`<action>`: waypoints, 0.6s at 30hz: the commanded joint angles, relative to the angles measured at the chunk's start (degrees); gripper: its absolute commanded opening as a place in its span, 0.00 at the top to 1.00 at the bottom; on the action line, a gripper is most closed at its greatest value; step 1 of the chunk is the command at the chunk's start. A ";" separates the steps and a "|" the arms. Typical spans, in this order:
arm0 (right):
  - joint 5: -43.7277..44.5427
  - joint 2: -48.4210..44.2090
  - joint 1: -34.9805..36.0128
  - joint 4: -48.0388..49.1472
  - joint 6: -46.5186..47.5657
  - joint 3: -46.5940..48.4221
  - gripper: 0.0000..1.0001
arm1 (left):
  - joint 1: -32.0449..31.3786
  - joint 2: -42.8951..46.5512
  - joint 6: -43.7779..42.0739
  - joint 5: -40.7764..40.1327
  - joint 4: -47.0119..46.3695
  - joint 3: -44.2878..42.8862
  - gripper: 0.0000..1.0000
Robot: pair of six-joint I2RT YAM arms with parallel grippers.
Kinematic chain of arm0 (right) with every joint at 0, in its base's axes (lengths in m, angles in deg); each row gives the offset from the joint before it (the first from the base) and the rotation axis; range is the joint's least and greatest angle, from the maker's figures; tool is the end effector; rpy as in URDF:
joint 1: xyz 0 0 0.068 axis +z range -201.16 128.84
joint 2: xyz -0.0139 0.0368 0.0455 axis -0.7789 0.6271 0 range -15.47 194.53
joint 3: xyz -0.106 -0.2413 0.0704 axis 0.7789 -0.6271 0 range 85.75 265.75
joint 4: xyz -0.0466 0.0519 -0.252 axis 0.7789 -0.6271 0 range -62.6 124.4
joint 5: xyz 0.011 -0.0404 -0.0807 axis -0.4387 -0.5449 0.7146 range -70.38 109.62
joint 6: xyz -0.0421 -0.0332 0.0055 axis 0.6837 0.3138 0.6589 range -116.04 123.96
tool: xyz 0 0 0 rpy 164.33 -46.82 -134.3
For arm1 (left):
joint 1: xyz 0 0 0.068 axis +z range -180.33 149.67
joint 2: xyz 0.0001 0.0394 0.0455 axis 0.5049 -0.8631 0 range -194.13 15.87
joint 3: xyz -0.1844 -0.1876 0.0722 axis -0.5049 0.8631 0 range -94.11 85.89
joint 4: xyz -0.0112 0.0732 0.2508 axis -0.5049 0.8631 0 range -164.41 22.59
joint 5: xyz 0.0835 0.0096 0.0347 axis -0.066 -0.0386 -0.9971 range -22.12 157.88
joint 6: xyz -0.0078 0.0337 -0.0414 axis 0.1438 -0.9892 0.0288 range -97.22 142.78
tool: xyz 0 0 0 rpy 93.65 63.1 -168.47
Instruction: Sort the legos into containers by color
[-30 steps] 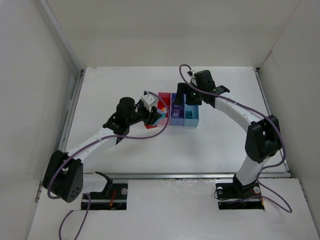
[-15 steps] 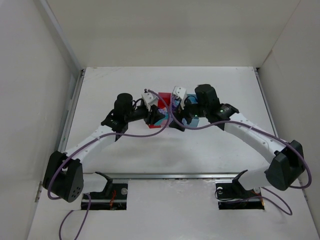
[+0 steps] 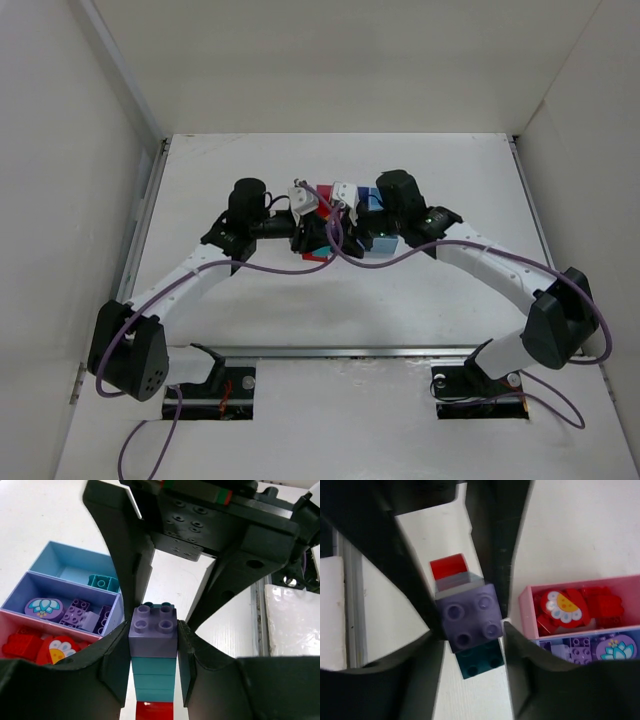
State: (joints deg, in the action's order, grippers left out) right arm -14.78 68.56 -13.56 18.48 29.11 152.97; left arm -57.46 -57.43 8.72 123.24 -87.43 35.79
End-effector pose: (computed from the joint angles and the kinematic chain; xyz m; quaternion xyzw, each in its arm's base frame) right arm 0.2502 0.2182 0.3068 -0.5575 0.6421 0.3076 0.4270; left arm 0.2411 -0.1564 0.3083 0.5180 0.5310 -0.4186 0.5240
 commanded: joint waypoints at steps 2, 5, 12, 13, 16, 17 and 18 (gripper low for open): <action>-1.64 -0.53 0.45 3.97 1.31 2.39 0.55 | -0.02 0.61 -1.58 5.82 0.62 -3.33 1.00; -1.64 -1.06 0.45 3.97 1.31 1.87 0.66 | -0.02 0.61 -1.58 5.82 0.62 -3.33 1.00; -1.64 -2.20 0.45 3.97 1.31 1.33 0.95 | -0.02 0.61 -1.58 6.35 0.62 -3.33 1.00; -1.12 -2.20 0.45 3.97 1.31 1.33 1.00 | -0.02 0.61 -1.58 6.35 0.62 -3.33 1.00; -0.51 -2.82 0.45 3.97 1.31 0.81 1.00 | -0.02 0.61 -1.58 6.35 0.62 -3.33 0.77; -0.50 -3.43 0.45 3.97 1.31 0.81 1.00 | -0.02 0.61 -2.97 6.35 1.23 -3.85 0.63; 0.02 -3.43 0.45 3.97 1.31 0.81 1.00 | -0.02 0.61 -3.68 6.35 1.85 -3.86 0.35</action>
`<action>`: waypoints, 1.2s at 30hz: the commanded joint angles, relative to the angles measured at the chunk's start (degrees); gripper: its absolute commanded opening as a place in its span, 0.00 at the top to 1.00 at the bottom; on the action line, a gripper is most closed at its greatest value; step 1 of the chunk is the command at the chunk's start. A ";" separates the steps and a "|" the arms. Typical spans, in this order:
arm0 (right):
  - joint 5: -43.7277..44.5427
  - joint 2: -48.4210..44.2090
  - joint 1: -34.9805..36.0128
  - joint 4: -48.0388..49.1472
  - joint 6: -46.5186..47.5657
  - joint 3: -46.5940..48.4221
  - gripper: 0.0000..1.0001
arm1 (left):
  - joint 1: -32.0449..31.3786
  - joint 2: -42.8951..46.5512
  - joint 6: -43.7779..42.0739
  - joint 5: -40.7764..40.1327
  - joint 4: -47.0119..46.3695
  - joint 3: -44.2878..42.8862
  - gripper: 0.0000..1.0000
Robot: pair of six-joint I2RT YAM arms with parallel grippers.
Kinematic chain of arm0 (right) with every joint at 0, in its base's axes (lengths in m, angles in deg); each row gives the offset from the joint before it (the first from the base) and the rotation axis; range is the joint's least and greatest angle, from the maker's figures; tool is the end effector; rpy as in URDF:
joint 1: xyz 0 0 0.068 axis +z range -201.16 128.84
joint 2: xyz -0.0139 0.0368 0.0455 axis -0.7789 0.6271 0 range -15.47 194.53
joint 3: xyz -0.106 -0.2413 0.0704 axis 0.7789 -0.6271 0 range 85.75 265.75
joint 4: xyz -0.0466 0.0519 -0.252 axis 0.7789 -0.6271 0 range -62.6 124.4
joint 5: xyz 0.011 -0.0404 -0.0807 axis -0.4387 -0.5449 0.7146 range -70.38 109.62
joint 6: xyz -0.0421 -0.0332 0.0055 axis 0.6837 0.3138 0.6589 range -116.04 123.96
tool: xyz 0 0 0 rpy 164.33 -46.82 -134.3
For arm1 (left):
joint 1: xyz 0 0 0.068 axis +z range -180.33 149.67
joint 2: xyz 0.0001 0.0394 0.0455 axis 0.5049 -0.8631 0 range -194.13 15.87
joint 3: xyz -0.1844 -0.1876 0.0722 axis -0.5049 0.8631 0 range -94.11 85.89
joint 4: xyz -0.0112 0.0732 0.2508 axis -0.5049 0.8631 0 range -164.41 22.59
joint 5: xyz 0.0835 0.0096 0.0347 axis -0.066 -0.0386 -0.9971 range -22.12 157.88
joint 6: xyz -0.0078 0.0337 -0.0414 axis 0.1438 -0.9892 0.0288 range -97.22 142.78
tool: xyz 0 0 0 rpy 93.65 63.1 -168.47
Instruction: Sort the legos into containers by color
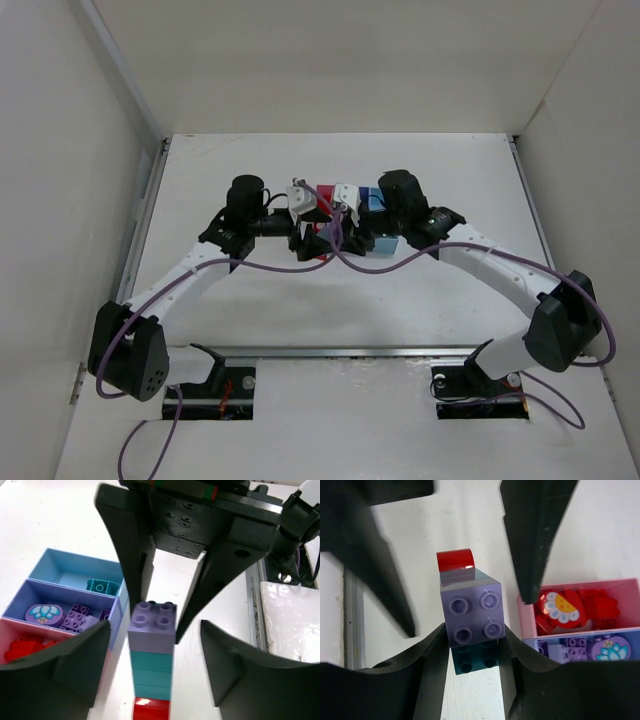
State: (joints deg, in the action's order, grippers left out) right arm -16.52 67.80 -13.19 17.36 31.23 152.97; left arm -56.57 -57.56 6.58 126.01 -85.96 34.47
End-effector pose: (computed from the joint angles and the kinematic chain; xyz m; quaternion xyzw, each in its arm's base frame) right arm 0.2449 0.2179 0.3095 -0.5750 0.6243 0.3137 0.4256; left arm 0.2429 -0.1534 0.3135 0.5329 0.5138 -0.4208 0.5244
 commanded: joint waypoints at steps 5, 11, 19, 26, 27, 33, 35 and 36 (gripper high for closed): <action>2.30 -3.81 0.08 5.08 -0.28 0.28 1.00 | -0.31 0.74 -5.84 3.57 5.83 -4.39 0.06; 2.30 -4.34 0.08 5.08 -0.28 0.28 1.00 | -0.30 0.22 -17.60 1.91 16.71 -6.50 0.04; 0.46 -5.39 0.08 4.56 -0.28 0.28 1.00 | 0.31 -0.92 -19.65 -5.13 14.37 -5.36 0.44; -0.15 -5.39 1.31 4.56 -0.28 0.28 1.00 | 0.31 -0.93 -14.38 -7.06 9.09 -4.13 0.89; -0.16 -5.39 1.31 4.56 -0.28 -0.24 1.00 | 0.31 -0.93 -14.38 -7.06 8.31 -4.13 0.93; 0.37 -4.78 1.31 4.56 -1.16 -0.25 0.47 | 0.31 -0.93 -13.06 -7.59 7.77 -3.51 1.00; 2.12 -5.30 1.31 4.56 -1.16 -0.25 0.27 | 0.31 -0.40 -13.06 -7.59 8.48 -2.99 1.00; 2.13 -5.30 1.31 4.56 -1.16 -0.25 0.25 | 0.31 -0.40 -13.76 -7.59 9.26 -2.99 1.00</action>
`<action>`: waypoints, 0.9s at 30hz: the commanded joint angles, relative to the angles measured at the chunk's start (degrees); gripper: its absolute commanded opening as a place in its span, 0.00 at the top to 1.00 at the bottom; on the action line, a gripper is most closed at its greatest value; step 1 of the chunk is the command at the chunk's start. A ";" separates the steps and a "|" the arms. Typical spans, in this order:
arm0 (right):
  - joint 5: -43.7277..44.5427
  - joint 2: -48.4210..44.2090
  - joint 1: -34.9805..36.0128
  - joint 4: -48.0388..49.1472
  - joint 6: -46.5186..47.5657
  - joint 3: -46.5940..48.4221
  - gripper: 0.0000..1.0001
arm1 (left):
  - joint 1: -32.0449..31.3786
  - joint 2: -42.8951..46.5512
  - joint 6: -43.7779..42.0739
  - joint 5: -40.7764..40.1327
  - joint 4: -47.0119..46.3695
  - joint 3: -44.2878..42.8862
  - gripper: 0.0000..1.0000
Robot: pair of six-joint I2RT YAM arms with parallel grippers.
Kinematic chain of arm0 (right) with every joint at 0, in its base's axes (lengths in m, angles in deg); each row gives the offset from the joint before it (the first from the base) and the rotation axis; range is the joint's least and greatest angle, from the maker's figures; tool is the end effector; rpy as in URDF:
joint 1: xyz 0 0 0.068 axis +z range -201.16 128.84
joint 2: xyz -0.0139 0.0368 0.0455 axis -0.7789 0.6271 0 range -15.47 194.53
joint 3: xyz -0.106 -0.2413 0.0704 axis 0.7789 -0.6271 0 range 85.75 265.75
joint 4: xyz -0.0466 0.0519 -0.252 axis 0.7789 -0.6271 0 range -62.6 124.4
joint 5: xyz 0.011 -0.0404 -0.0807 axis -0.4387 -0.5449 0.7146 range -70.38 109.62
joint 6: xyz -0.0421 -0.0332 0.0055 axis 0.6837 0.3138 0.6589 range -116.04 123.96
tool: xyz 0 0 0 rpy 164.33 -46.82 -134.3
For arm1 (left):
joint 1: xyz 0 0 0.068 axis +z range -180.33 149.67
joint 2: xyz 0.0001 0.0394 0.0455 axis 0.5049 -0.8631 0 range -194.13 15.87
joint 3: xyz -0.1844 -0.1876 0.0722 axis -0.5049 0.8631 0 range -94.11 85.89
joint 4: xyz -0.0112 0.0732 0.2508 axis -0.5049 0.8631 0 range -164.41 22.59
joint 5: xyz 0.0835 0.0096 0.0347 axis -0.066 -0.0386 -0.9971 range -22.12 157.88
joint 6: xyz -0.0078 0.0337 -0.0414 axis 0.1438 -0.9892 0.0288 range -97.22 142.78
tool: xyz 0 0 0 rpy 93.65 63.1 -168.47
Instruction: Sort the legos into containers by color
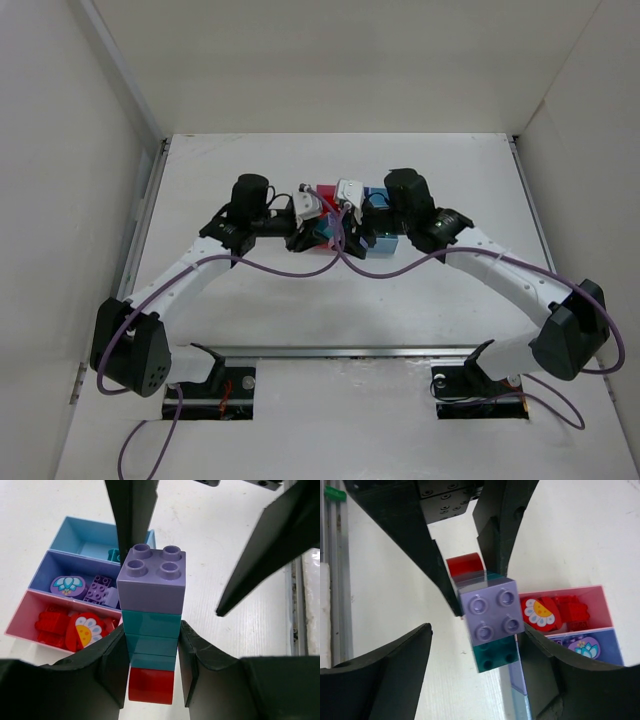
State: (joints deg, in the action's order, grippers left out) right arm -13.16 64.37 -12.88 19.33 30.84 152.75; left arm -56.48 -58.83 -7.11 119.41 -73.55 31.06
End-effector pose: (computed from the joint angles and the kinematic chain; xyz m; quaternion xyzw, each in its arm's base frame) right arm 0.2371 0.2118 0.3288 -0.5652 0.6143 0.2897 0.4683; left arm 0.2491 -0.1533 0.3072 0.5662 0.5380 -0.3407 0.5233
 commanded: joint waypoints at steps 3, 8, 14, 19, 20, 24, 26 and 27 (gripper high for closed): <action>-0.36 -2.58 1.00 2.59 -0.77 -0.03 0.24 | 0.22 1.39 -1.74 -1.52 -2.62 1.13 1.00; -2.64 -2.58 1.00 2.59 -0.77 1.46 0.25 | 0.22 1.40 -2.36 -2.05 -2.62 1.74 1.00; -3.17 -1.35 1.00 2.59 -0.77 3.74 0.41 | 0.22 1.40 -3.86 -1.52 -1.39 2.27 1.00; -2.92 0.32 1.00 2.59 -0.77 4.97 0.35 | 0.22 1.40 -3.86 -0.29 -0.86 2.27 1.00; -2.39 0.32 1.00 3.20 -0.77 4.98 0.33 | 0.22 1.40 -3.86 -0.29 -0.86 2.27 1.00; -1.68 1.55 1.00 3.21 -0.24 5.50 0.31 | 0.22 1.40 -3.86 0.24 -0.86 2.27 1.00; -1.68 2.08 1.00 3.21 -0.24 5.51 0.31 | 0.22 1.40 -3.86 0.24 -0.86 2.27 1.00; -1.68 2.08 1.00 3.21 -0.24 5.51 0.31 | 0.22 1.40 -3.86 0.24 -0.34 2.27 1.00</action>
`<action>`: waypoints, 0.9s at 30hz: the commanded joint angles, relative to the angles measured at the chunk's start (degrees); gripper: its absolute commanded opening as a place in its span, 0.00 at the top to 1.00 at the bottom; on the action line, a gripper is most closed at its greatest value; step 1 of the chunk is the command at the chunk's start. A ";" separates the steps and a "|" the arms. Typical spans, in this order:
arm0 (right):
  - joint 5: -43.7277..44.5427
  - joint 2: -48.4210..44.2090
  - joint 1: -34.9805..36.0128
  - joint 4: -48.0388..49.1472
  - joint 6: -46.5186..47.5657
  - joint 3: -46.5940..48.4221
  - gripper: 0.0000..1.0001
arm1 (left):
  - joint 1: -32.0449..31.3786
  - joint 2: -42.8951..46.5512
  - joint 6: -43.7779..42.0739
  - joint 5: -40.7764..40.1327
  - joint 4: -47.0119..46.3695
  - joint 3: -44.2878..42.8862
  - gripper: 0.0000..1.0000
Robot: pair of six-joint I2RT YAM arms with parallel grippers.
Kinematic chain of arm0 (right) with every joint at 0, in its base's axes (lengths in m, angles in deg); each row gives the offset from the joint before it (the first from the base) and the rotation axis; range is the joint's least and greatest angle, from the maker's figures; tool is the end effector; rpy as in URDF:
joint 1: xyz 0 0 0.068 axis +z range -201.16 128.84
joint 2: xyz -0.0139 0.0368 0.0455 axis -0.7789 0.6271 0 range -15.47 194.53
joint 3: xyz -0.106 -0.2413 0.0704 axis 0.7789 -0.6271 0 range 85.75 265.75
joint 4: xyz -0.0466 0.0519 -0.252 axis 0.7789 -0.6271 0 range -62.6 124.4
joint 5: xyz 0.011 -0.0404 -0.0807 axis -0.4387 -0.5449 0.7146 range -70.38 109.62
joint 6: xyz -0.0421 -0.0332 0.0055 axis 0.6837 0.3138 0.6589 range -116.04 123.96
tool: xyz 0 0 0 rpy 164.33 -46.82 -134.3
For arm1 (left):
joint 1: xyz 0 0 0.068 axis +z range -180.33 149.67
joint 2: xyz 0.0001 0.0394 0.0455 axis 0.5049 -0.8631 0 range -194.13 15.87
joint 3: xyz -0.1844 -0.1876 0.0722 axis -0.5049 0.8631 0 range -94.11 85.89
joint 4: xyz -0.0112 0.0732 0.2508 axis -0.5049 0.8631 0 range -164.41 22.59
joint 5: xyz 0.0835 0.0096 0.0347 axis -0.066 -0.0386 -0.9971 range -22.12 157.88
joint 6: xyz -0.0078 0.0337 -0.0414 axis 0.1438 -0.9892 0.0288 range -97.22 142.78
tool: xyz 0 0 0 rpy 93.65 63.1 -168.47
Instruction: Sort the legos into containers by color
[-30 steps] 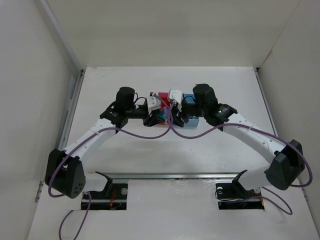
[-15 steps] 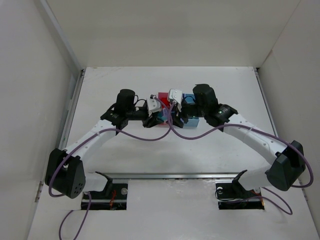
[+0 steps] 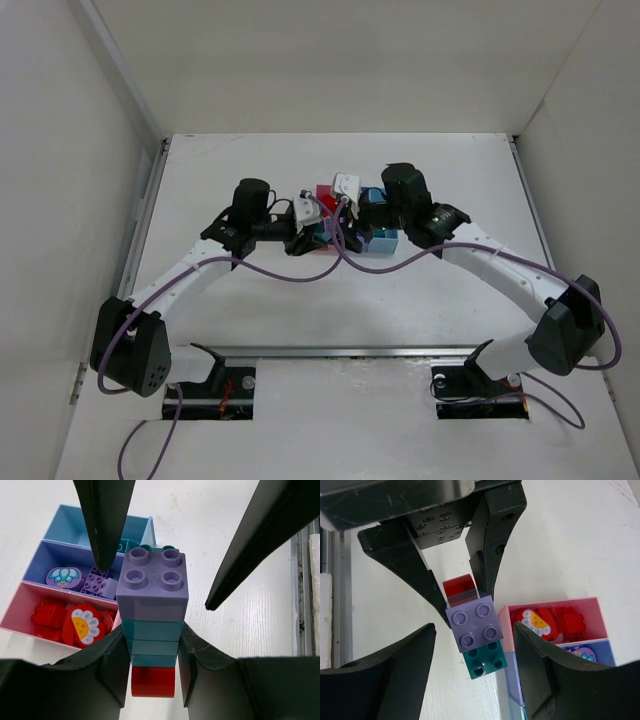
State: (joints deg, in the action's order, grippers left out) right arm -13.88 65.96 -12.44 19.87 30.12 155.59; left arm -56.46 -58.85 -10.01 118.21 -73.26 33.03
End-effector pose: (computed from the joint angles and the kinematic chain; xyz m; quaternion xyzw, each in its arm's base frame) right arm 0.2418 0.2192 0.3385 -0.5645 0.6040 0.2985 0.4768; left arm 0.2477 -0.1520 0.2948 0.5756 0.5417 -0.3249 0.5193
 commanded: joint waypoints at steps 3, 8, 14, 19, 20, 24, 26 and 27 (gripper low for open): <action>-1.48 1.01 0.57 2.66 0.48 3.28 0.30 | 0.20 1.42 -1.48 1.44 -0.09 0.30 1.00; -0.43 1.54 0.57 2.66 1.53 4.33 0.29 | 0.20 1.42 -1.48 2.49 -0.09 0.83 1.00; -0.43 1.02 0.04 3.18 1.53 4.34 0.29 | 0.20 1.94 -1.48 2.50 0.52 1.44 1.00; -1.66 1.01 0.04 3.19 1.53 4.34 0.37 | 0.20 1.94 -1.48 2.50 0.00 1.44 1.00; -2.27 1.01 0.04 3.19 1.53 4.34 0.41 | 0.20 1.94 -1.48 2.50 0.00 1.44 1.00; -2.89 1.54 0.04 3.19 1.01 4.34 0.65 | 0.20 1.94 -1.48 2.50 0.00 1.44 1.00; -2.89 1.54 0.04 3.19 0.48 4.34 0.73 | 0.20 1.94 -0.96 1.97 -0.53 1.44 1.00; -2.89 1.54 -0.48 3.19 0.48 4.34 0.78 | 0.20 1.94 -0.95 1.97 -0.53 1.44 1.00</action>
State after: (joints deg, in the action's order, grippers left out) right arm -15.87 67.54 -12.47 19.66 31.14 157.30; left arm -56.11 -58.85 -10.47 118.65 -72.02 34.17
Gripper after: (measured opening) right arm 0.421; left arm 0.336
